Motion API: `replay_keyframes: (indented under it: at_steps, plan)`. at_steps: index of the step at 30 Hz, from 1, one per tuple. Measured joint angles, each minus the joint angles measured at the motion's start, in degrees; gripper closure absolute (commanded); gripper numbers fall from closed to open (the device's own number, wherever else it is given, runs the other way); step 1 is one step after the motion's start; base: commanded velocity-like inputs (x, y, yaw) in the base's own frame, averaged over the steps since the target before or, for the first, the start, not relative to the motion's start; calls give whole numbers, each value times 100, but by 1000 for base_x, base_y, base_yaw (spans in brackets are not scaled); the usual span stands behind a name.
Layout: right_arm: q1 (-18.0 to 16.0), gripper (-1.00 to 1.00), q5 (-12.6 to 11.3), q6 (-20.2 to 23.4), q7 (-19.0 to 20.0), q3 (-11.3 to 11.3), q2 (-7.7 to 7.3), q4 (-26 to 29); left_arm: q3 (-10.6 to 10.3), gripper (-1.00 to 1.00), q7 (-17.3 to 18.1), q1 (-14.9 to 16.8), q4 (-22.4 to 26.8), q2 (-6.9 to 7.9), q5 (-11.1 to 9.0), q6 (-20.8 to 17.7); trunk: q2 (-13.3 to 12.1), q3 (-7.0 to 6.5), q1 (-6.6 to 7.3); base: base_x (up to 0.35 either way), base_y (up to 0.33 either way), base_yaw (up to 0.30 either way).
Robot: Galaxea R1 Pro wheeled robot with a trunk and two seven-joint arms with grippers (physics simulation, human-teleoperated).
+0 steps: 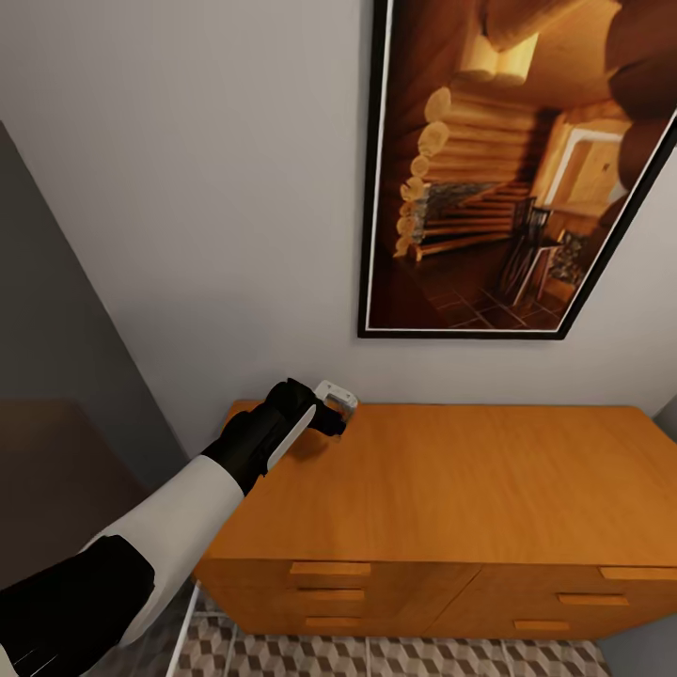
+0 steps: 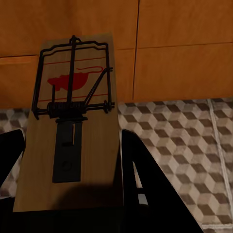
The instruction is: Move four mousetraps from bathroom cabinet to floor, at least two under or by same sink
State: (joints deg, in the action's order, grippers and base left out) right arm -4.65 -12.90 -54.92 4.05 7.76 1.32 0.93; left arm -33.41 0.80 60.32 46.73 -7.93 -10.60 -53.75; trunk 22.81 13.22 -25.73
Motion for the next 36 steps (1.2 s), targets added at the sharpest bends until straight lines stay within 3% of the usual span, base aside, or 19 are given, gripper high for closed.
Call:
replay_keyframes:
  at_steps: [36]
  plan:
    - [-1, 100, 0, 0, 0, 0, 0, 0, -18, -100, 0, 0, -10, -35, -9, 0, 0, 0, -2, 10, 0, 0]
